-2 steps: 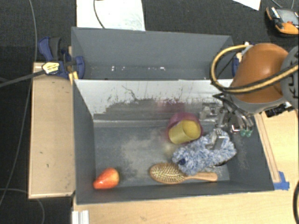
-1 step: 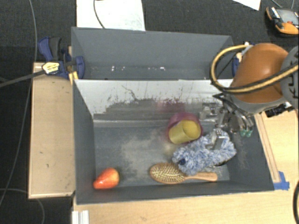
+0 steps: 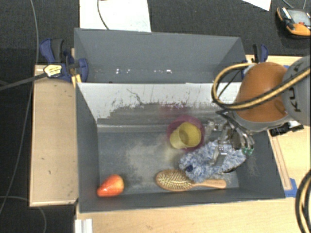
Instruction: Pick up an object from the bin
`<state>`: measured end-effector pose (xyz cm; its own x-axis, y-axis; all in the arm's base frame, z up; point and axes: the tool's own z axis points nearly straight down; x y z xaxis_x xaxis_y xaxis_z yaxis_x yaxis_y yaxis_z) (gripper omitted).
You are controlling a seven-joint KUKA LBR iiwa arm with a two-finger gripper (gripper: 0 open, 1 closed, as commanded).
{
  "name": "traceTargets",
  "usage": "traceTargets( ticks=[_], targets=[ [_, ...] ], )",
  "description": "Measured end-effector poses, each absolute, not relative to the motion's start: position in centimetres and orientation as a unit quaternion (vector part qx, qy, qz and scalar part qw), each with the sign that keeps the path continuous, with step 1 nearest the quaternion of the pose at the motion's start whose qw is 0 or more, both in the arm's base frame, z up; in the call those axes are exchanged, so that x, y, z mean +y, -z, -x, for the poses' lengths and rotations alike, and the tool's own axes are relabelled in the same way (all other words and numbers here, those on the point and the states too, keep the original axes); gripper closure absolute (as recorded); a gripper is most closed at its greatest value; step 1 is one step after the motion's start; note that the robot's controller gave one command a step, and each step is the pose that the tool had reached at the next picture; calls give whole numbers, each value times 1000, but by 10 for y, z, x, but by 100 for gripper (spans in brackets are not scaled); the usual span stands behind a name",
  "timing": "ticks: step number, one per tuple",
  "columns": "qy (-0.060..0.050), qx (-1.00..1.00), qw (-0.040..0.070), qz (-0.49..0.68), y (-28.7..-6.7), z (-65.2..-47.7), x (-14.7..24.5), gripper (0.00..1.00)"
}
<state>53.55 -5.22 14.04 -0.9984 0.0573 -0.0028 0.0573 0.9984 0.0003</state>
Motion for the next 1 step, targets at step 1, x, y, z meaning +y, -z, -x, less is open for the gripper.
traceTargets(
  ticks=[1],
  targets=[
    [0, 999, 5, -39, -116, -529, -35, 0]
  ],
)
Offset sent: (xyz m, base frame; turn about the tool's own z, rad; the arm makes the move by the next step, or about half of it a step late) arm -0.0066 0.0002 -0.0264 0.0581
